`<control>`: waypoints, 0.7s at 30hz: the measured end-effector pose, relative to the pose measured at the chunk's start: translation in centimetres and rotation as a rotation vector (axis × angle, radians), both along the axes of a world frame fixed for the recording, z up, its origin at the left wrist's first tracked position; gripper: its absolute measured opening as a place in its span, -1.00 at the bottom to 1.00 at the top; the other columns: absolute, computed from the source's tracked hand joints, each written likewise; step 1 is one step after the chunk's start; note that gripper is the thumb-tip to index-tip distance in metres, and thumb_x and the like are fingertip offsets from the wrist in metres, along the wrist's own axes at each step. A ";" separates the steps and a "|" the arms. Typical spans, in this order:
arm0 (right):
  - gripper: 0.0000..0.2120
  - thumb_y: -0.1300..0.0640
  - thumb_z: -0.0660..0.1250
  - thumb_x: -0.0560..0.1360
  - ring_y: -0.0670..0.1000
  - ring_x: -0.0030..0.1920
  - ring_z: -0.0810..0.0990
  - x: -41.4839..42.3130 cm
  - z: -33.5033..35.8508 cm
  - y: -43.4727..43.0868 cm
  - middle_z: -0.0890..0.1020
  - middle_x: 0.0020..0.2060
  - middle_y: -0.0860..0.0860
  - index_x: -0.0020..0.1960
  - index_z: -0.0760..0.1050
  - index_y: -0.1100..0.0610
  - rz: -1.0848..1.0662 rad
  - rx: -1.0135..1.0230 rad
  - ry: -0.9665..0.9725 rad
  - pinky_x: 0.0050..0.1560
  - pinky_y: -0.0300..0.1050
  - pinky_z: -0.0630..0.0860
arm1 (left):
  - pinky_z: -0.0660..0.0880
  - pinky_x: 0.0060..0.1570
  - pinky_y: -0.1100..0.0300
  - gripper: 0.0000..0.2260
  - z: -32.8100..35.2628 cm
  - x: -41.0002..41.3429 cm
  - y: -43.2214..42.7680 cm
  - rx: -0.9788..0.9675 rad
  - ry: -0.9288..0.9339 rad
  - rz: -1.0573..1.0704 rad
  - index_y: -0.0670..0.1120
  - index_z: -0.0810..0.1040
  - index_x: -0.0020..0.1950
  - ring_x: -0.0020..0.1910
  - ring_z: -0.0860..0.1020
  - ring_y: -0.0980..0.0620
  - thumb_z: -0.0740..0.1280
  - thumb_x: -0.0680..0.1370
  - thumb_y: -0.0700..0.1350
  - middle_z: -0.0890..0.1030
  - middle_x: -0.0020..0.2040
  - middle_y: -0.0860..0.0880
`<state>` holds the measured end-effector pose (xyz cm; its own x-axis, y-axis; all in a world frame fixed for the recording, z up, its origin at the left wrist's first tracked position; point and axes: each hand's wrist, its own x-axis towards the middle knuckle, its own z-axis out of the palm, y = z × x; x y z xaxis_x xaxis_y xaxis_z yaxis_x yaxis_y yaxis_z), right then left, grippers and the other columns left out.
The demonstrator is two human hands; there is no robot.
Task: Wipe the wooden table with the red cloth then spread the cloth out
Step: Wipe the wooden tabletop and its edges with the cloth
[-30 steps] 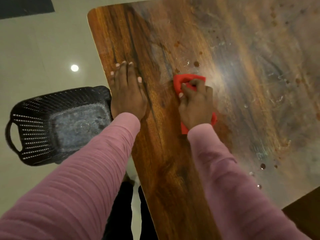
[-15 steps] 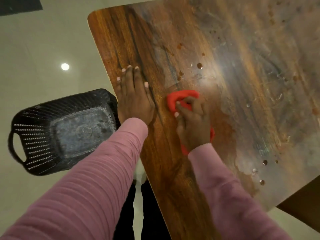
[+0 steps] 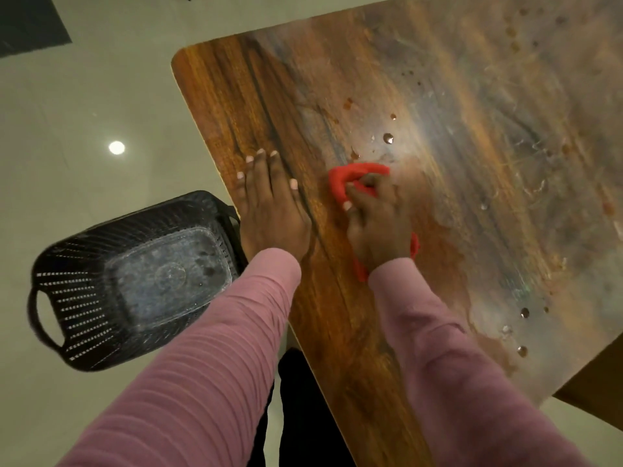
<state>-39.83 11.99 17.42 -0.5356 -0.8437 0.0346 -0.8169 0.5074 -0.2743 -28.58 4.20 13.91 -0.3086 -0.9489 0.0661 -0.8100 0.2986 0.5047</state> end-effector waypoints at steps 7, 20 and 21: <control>-0.73 0.15 0.26 0.53 0.22 0.16 0.44 -1.5 -0.3 -1.0 0.52 0.23 0.09 0.19 0.59 0.12 0.176 -0.010 0.048 0.16 0.05 0.38 | 0.00 0.50 -0.03 -0.56 -0.3 -0.1 0.1 0.013 -0.013 0.020 -0.19 0.22 0.50 0.51 0.14 -0.13 0.00 0.64 -0.08 0.25 0.51 -0.17; -0.66 0.06 0.15 0.50 0.23 0.05 0.49 -1.4 -0.3 -3.4 0.57 0.15 0.08 0.09 0.64 0.12 0.394 -0.098 -0.047 0.04 0.06 0.46 | -0.06 0.50 0.02 -0.55 -0.1 -0.2 0.3 0.013 -0.045 0.064 -0.20 0.19 0.51 0.52 0.11 -0.13 -0.02 0.64 -0.07 0.22 0.52 -0.17; -0.69 0.09 0.18 0.51 0.24 0.09 0.48 -2.5 -0.5 -3.7 0.56 0.17 0.09 0.11 0.63 0.12 0.375 -0.084 -0.010 0.08 0.08 0.45 | -0.08 0.50 0.04 -0.55 -0.1 -0.2 0.3 0.008 -0.044 0.069 -0.19 0.19 0.51 0.52 0.11 -0.12 -0.02 0.65 -0.07 0.21 0.52 -0.16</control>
<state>-42.35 8.29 16.95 -0.1905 -0.9757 0.1084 -0.9387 0.1488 -0.3109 -28.75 4.49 13.85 -0.2450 -0.9684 0.0468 -0.8499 0.2378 0.4703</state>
